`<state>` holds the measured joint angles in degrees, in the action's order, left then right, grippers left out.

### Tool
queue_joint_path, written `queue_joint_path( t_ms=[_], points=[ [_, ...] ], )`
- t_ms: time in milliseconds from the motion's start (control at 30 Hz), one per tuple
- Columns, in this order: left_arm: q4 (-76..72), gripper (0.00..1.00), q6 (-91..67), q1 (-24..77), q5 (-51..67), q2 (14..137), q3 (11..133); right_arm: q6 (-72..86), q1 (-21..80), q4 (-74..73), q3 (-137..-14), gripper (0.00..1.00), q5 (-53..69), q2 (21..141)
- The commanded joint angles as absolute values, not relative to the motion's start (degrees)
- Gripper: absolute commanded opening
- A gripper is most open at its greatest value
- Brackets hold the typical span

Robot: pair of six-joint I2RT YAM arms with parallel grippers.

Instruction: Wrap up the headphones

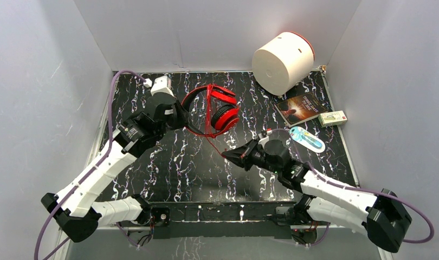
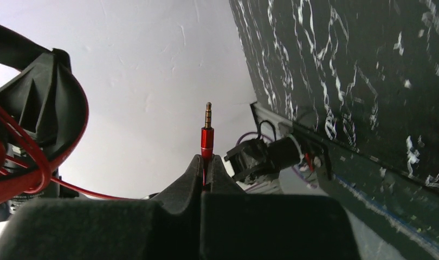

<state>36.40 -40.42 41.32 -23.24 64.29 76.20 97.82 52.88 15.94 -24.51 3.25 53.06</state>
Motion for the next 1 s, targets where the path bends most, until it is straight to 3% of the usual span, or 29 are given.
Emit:
queue_joint_path(
  t_ms=[0,200,433,700,967],
  points=[
    [25.7,0.00,-35.8,41.0,-11.0,60.7,74.1,82.1,44.7,14.4,-28.2,0.00,9.7,53.1],
    [19.1,0.00,-26.7,40.8,8.7,55.9,66.3,61.0,30.8,11.3,-37.9,0.00,30.5,58.0],
    [11.8,0.00,-14.3,40.8,23.5,49.3,56.4,48.2,26.4,5.9,-50.0,0.00,44.8,63.6],
    [7.5,0.00,14.2,40.8,29.9,47.9,53.0,49.1,26.5,15.0,-53.3,0.00,60.3,67.1],
    [15.5,0.00,31.7,41.9,19.9,57.4,63.9,48.2,26.5,12.5,-61.4,0.00,65.9,72.4]
  ],
)
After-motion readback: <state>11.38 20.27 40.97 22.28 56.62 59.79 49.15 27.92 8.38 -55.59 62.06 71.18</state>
